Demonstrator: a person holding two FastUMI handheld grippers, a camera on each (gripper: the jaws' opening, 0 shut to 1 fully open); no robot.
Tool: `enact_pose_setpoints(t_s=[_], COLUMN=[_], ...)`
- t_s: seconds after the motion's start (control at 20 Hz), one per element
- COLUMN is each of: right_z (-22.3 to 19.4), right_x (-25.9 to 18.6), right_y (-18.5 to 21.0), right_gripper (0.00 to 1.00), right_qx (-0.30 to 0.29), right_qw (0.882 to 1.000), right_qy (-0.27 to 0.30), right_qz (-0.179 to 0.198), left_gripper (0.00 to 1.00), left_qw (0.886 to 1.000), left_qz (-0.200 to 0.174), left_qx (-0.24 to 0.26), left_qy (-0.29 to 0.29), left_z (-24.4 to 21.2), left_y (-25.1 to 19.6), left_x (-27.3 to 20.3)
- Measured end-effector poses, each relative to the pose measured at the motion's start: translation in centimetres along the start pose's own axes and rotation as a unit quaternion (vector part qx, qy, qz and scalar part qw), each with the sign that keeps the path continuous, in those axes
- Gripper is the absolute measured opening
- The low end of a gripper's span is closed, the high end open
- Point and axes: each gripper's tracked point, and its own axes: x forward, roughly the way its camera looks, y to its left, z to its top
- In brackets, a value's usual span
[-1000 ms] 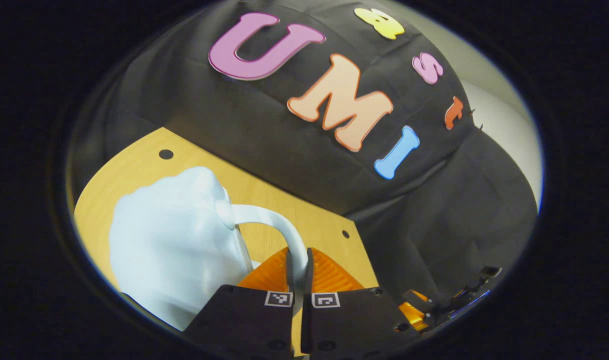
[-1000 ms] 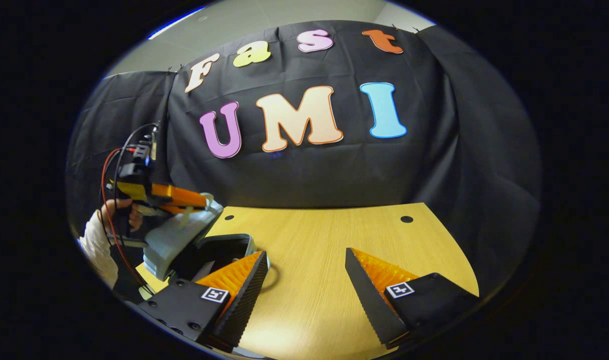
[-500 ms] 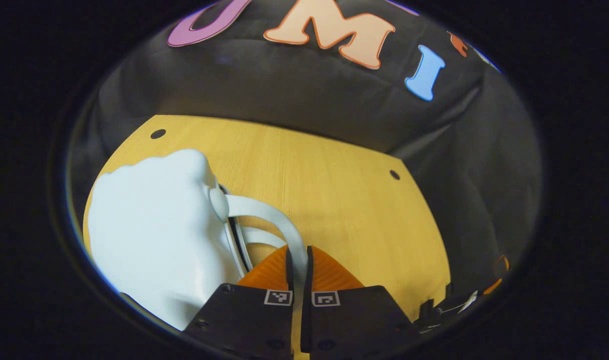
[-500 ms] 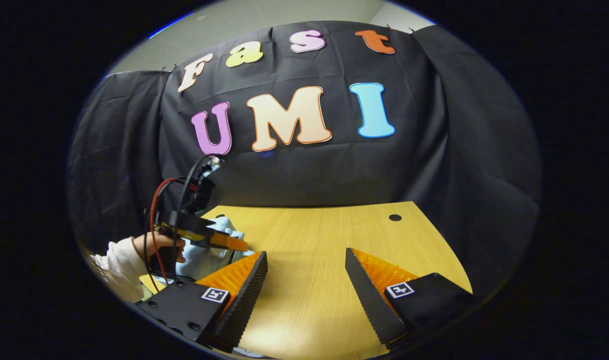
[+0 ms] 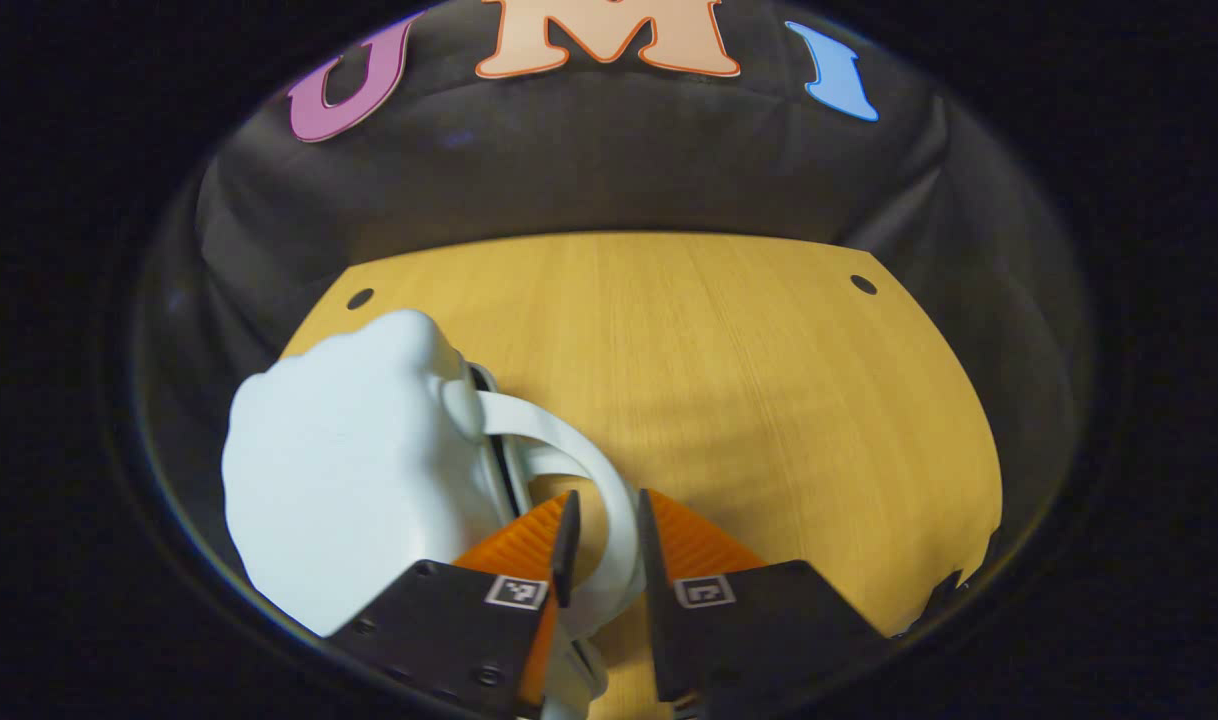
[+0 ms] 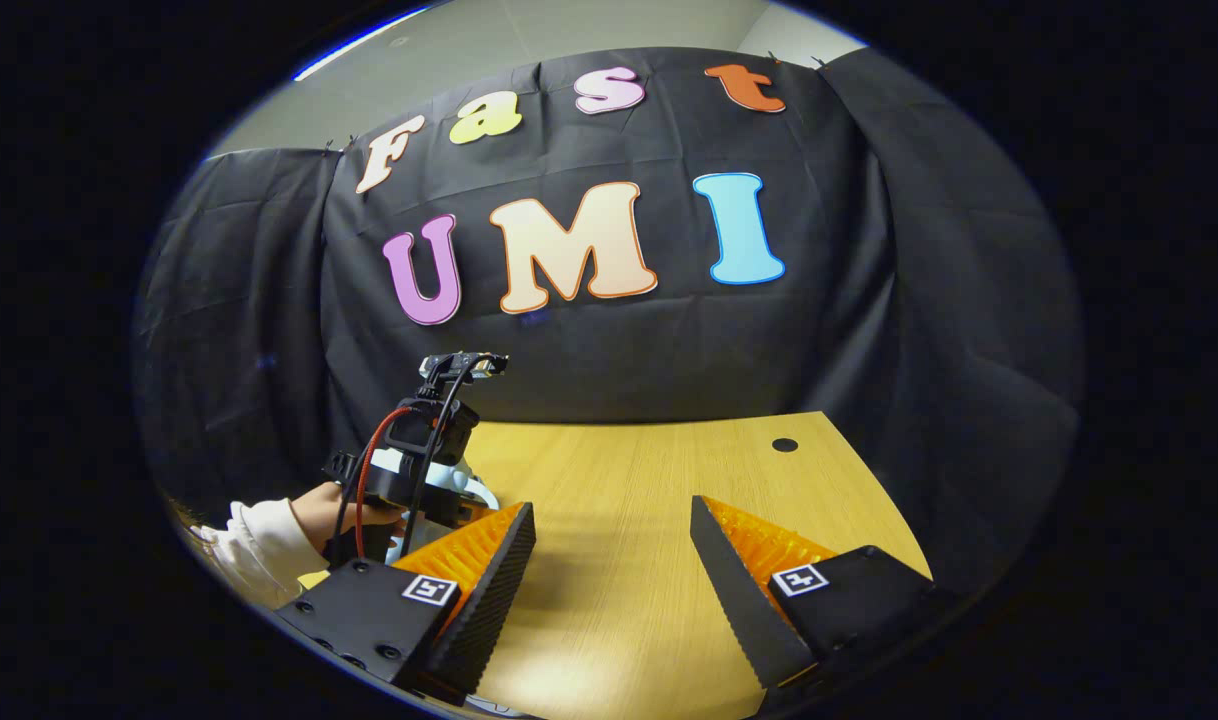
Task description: First open the suitcase, pack the skin care products into it, and then close the suitcase.
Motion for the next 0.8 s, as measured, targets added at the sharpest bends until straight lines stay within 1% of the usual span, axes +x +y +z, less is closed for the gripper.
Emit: enact_pose_setpoints(t_s=[0.05,0.15,0.2,0.3,0.4,0.55,0.7,0.8], right_z=[0.3,1.0,1.4,2.3,3.2,4.6,5.9,6.6], right_x=[0.2,0.3,0.5,0.8,0.9,0.8,0.4,0.1], right_y=[0.0,0.2,0.4,0.7,0.8,0.7,0.7,1.0], right_gripper=[0.98,0.98,0.98,0.98,0.98,0.98,0.98,0.98], right_qx=[0.003,0.005,0.005,0.005,0.004,0.006,0.013,0.015], right_qw=[1.000,1.000,1.000,0.999,0.999,0.998,0.997,0.996], right_qy=[-0.003,-0.009,-0.014,-0.023,-0.034,-0.052,-0.072,-0.086], right_qz=[0.005,0.014,0.018,0.027,0.031,0.029,0.022,0.018], left_gripper=[0.61,0.86,0.88,0.89,0.89,0.88,0.87,0.87], left_qw=[1.000,1.000,1.000,0.998,0.995,0.984,0.974,0.962], left_qz=[0.004,0.012,0.013,0.004,-0.007,-0.016,-0.037,-0.055], left_qx=[-0.004,-0.001,-0.001,-0.015,-0.032,-0.047,-0.063,-0.080], left_qy=[-0.002,-0.015,-0.024,-0.053,-0.098,-0.174,-0.216,-0.253], left_z=[0.2,1.0,1.5,2.6,4.3,6.5,7.6,8.9], left_y=[-0.1,-0.3,-0.3,-0.3,-0.6,-0.7,-1.2,-1.3], left_x=[-0.7,-2.4,-3.5,-6.2,-9.3,-14.5,-18.3,-20.8])
